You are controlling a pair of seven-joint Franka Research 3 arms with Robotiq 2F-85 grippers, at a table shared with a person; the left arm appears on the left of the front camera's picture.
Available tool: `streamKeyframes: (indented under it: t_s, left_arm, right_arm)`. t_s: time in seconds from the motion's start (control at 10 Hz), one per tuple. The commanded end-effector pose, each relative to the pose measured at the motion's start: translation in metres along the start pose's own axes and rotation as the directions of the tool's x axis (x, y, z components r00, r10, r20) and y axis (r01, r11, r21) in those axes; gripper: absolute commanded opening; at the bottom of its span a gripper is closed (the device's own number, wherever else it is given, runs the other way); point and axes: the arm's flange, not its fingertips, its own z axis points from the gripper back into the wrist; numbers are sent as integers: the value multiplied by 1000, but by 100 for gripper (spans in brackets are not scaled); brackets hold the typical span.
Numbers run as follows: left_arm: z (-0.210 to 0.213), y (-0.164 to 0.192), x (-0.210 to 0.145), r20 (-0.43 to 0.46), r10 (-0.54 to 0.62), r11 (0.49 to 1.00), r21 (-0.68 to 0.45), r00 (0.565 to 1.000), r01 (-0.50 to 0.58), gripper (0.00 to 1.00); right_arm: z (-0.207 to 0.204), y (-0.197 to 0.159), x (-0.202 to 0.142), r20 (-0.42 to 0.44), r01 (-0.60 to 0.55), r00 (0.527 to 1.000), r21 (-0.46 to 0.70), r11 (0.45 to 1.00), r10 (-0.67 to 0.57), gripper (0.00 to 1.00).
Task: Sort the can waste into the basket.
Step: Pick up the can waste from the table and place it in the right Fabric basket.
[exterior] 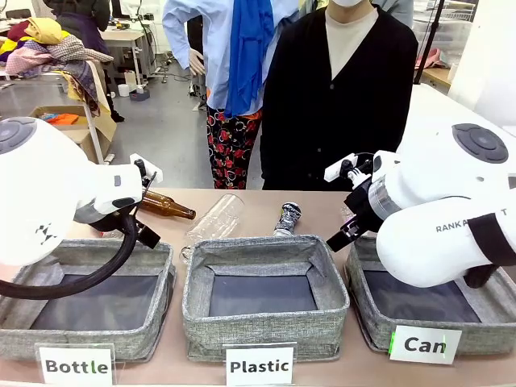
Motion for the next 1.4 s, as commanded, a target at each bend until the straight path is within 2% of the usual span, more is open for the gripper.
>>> streamKeyframes:
  t_s: [0.0,0.7,0.9,1.1,1.2,1.3]
  left_arm:
    - [0,0,0,0,0,1000,0,1000,0,100]
    - [0,0,0,0,0,1000,0,1000,0,100]
    - [43,-9,1,105,-23,998,-48,994,29,100]
    - [99,-22,-2,224,-11,993,-111,975,37,100]
    - [131,-31,-6,241,142,982,-152,960,-108,100]
    - [157,-34,-14,219,174,953,-282,960,-108,100]
  right_arm:
    - [0,0,0,0,1,1000,0,1000,-1,100]
    - [0,0,0,0,0,1000,0,1000,0,100]
    - [43,-3,13,40,34,999,28,999,-35,100]
    - [97,1,30,26,136,990,39,990,-137,100]
    - [126,5,34,8,183,983,115,976,-185,100]
    - [149,6,33,-15,233,972,206,950,-235,100]
